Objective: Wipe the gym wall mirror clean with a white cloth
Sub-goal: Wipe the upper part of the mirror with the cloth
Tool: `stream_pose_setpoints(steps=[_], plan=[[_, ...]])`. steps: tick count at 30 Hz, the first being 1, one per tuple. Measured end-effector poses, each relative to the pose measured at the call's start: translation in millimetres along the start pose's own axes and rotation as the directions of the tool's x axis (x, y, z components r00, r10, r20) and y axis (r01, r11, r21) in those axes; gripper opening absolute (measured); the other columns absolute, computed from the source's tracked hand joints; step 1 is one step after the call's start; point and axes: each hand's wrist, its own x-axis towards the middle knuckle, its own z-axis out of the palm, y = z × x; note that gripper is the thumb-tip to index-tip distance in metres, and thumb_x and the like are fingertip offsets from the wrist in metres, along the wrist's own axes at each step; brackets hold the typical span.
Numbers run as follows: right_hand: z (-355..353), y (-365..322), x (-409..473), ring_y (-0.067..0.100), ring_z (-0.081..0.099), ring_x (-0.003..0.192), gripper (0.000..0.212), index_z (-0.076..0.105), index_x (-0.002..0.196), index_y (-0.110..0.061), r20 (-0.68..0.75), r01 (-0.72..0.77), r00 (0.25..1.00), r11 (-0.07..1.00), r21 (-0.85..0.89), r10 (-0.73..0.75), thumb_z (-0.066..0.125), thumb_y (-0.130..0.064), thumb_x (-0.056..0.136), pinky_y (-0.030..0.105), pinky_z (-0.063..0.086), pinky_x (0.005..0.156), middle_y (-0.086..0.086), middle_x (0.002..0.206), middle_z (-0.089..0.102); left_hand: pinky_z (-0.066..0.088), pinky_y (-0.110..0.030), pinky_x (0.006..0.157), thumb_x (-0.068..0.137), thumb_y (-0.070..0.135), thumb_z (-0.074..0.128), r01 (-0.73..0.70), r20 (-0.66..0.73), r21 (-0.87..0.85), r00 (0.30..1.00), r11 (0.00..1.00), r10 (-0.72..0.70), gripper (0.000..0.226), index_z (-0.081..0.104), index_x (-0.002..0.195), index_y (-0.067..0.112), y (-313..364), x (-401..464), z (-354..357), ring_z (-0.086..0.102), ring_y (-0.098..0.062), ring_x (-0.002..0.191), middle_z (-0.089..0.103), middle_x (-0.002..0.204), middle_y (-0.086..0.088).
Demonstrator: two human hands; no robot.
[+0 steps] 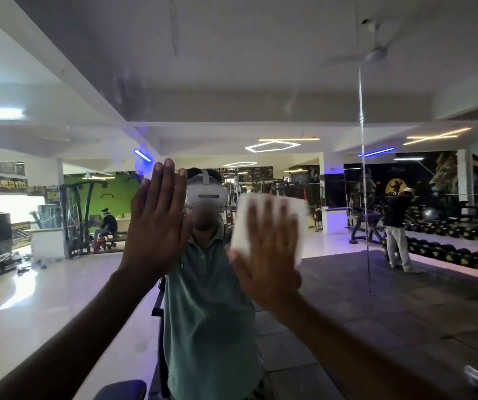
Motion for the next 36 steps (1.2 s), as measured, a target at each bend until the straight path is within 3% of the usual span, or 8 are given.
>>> stream_pose_setpoints(steps=[4, 12, 17, 20, 24, 28, 33, 36], plan=[[-16, 59, 50, 0.035, 0.000, 0.164, 0.072, 0.010, 0.170, -0.026, 0.059, 0.373, 0.927, 0.927, -0.039, -0.371, 0.027, -0.056, 0.107, 0.062, 0.012, 0.129, 0.008, 0.178, 0.003, 0.017, -0.050, 0.128, 0.107, 0.041, 0.030, -0.035, -0.003, -0.022, 0.999, 0.999, 0.035, 0.070, 0.020, 0.166, 0.003, -4, 0, -3, 0.008, -0.033, 0.163, 0.011, 0.174, -0.019], [-55, 88, 219, 0.041, 0.017, 0.160, 0.079, 0.015, 0.170, -0.020, -0.213, -0.325, 0.926, 0.945, -0.032, 0.311, 0.019, -0.060, 0.102, 0.061, 0.016, 0.127, 0.014, 0.176, 0.016, 0.037, -0.046, 0.083, 0.099, 0.033, 0.044, -0.140, -0.093, -0.002, 0.986, 0.990, 0.139, 0.042, 0.067, 0.120, 0.006, -33, 56, -35, 0.058, -0.038, 0.101, 0.063, 0.118, -0.016], [-29, -9, 179, 0.037, -0.004, 0.163, 0.080, 0.007, 0.170, -0.023, -0.032, 0.372, 0.926, 0.923, -0.101, -0.377, 0.036, -0.059, 0.105, 0.057, -0.002, 0.131, 0.011, 0.178, 0.001, 0.041, -0.050, 0.097, 0.094, 0.029, 0.054, -0.006, -0.163, 0.057, 0.987, 0.998, 0.015, 0.055, 0.054, 0.140, -0.001, -48, 131, -52, 0.052, -0.041, 0.130, 0.054, 0.145, -0.025], [-42, 37, 205, 0.034, 0.005, 0.163, 0.076, 0.008, 0.170, -0.026, 0.006, 0.511, 0.857, 0.850, -0.131, -0.515, 0.034, -0.053, 0.104, 0.054, 0.002, 0.131, 0.010, 0.177, 0.009, 0.033, -0.053, 0.112, 0.103, 0.043, 0.033, 0.029, -0.082, 0.078, 0.996, 0.997, -0.023, 0.069, 0.038, 0.157, 0.000, -59, 148, -40, 0.034, -0.038, 0.153, 0.035, 0.165, -0.025], [-70, 142, 259, 0.043, 0.026, 0.157, 0.079, 0.017, 0.168, -0.020, -0.135, 0.078, 0.986, 0.984, -0.159, -0.100, 0.032, -0.050, 0.096, 0.062, 0.027, 0.122, 0.018, 0.172, 0.025, 0.013, -0.048, 0.124, 0.106, 0.062, 0.013, 0.022, -0.005, 0.166, 1.000, 0.986, -0.022, 0.082, 0.015, 0.168, 0.009, -69, 143, -14, 0.007, -0.032, 0.163, 0.008, 0.175, -0.018], [-64, 101, 258, 0.044, 0.021, 0.159, 0.080, 0.016, 0.170, -0.020, -0.271, -0.276, 0.927, 0.960, -0.032, 0.258, 0.018, -0.058, 0.099, 0.061, 0.021, 0.125, 0.017, 0.174, 0.019, 0.005, -0.044, 0.125, 0.104, 0.065, 0.016, 0.028, -0.020, 0.170, 0.999, 0.985, -0.024, 0.085, 0.011, 0.168, 0.009, -67, 144, -10, 0.003, -0.031, 0.163, 0.004, 0.175, -0.018], [-26, -7, 188, 0.032, -0.016, 0.162, 0.078, -0.005, 0.170, -0.026, -0.084, 0.294, 0.951, 0.955, -0.038, -0.296, 0.029, -0.057, 0.106, 0.052, -0.010, 0.131, 0.005, 0.177, -0.011, 0.013, -0.049, 0.127, 0.104, 0.062, 0.021, 0.039, -0.035, 0.125, 0.999, 0.991, -0.035, 0.082, 0.015, 0.168, 0.011, -71, 143, -7, 0.004, -0.029, 0.164, 0.008, 0.175, -0.016], [-42, 42, 214, 0.028, -0.003, 0.164, 0.072, 0.004, 0.170, -0.029, -0.063, 0.393, 0.915, 0.916, -0.075, -0.398, 0.025, -0.051, 0.106, 0.053, 0.001, 0.132, 0.003, 0.178, 0.002, 0.017, -0.050, 0.126, 0.105, 0.060, 0.020, 0.015, -0.041, 0.131, 0.999, 0.991, -0.009, 0.080, 0.018, 0.168, 0.010, -74, 143, -7, 0.009, -0.030, 0.163, 0.012, 0.175, -0.016]])
